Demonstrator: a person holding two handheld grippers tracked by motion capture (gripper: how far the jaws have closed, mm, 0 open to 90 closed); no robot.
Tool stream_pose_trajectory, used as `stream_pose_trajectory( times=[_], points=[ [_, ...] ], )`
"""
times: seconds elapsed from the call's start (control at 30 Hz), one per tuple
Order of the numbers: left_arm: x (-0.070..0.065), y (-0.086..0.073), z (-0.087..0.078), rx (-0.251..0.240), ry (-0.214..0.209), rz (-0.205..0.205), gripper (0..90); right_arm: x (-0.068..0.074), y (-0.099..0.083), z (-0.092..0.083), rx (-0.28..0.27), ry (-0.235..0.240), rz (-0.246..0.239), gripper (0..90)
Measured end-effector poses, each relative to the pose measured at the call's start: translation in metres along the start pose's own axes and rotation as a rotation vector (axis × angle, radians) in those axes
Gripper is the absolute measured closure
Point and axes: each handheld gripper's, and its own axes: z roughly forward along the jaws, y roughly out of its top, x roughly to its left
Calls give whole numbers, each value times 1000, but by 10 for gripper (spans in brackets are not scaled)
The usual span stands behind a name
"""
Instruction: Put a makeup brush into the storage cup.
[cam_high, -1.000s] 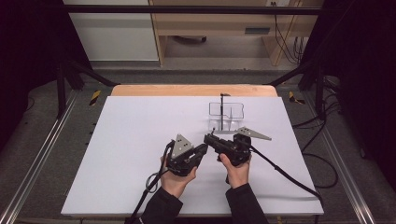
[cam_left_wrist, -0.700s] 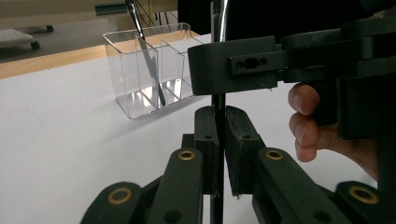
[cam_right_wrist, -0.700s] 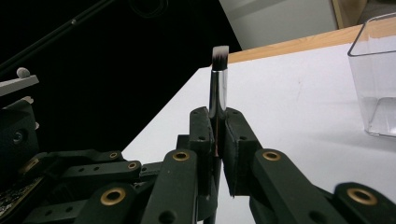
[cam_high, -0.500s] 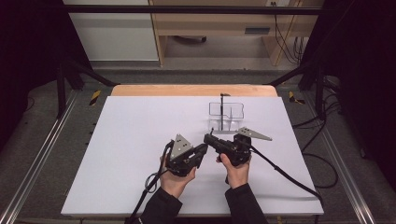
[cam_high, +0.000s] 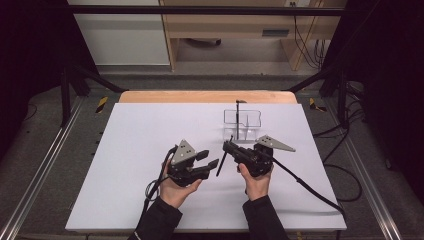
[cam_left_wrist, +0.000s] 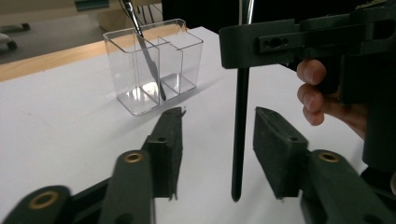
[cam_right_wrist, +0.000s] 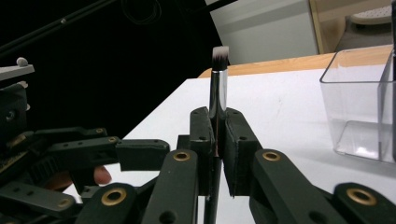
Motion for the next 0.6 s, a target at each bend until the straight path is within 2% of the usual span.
stream_pose_trajectory(
  times=[0.2, 0.43, 0.6],
  points=[
    [8, -2, -9, 21, 20, 31, 347, -2, 2, -3, 4, -21, -41, 840],
    [18, -7, -22, 16, 7, 25, 257, -5, 7, -7, -4, -40, -75, 840],
    [27, -13, -33, 22, 36, 20, 208, -7, 9, -11, -5, -53, -90, 841]
  ],
)
